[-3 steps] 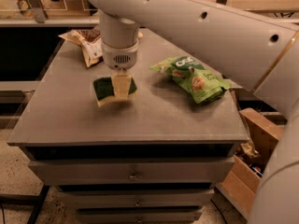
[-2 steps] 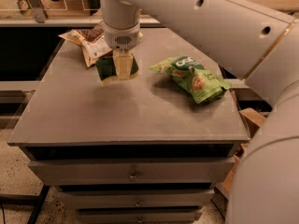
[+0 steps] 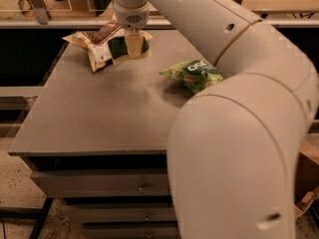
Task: Move sponge near brown chip bag
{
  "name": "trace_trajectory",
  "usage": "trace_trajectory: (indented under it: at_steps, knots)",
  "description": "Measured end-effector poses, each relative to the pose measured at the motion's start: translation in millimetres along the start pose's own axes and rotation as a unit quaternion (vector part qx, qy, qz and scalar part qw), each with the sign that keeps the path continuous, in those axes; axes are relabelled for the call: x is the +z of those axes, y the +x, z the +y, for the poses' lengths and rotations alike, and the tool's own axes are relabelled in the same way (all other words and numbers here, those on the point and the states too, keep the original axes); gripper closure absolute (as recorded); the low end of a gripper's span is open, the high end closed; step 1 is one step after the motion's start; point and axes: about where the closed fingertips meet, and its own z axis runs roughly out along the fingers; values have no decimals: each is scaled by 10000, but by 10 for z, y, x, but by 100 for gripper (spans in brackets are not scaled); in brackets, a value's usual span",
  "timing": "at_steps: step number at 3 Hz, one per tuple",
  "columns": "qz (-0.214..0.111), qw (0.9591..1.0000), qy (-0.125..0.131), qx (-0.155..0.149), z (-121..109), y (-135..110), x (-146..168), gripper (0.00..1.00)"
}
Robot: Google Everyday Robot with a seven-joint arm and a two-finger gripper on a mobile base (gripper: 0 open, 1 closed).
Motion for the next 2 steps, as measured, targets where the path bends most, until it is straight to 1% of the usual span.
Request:
trace_trajectory:
  at_steps: [1,2]
  knots:
    - [-52,9998,122,120,-389,53,234,82]
    - [-181,9993,227,240,-610,52,447,59]
